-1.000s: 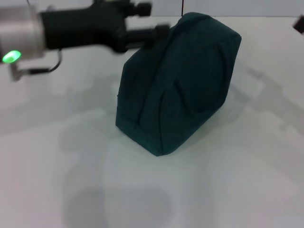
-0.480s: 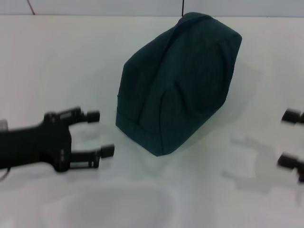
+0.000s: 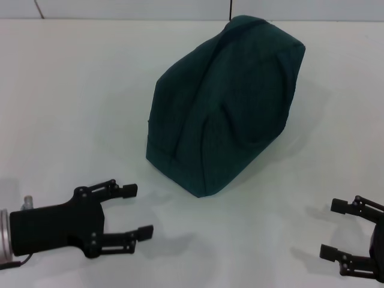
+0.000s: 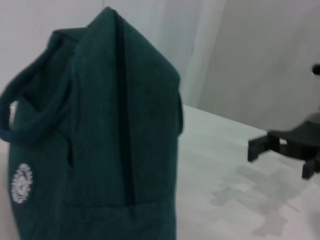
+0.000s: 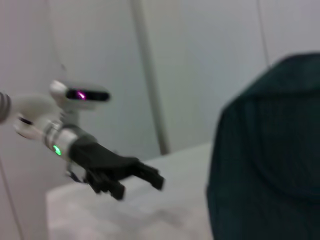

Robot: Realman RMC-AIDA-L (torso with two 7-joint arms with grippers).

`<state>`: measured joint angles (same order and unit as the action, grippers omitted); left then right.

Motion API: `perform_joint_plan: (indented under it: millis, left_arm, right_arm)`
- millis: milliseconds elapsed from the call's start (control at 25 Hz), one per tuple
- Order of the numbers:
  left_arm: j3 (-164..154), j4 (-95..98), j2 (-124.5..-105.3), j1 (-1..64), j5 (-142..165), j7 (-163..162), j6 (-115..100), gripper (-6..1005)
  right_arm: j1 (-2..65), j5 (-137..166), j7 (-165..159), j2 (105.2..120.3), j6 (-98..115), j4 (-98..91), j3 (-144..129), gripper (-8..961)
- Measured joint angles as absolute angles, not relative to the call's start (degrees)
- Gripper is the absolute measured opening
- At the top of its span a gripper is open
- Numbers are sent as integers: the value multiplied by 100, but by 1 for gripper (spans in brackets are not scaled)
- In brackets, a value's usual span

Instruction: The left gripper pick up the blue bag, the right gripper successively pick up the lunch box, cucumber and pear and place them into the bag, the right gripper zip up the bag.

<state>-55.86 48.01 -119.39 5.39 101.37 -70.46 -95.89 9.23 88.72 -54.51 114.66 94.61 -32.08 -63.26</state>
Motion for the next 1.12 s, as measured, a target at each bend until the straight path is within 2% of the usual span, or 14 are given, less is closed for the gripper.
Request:
perform_joint_plan:
  millis: [320,1120]
  left_arm:
    - [-5328,4384,-11931,726,10203,-6783,-9567,886]
    - [-5326,4405,-11926,738,10222,-6811,-9611,886]
  right_arm:
    - [955,8881,-5308,11470,9177,-3123,-6321,872]
    - [958,8857,-5299,11469,9219,-3120,-6319,872]
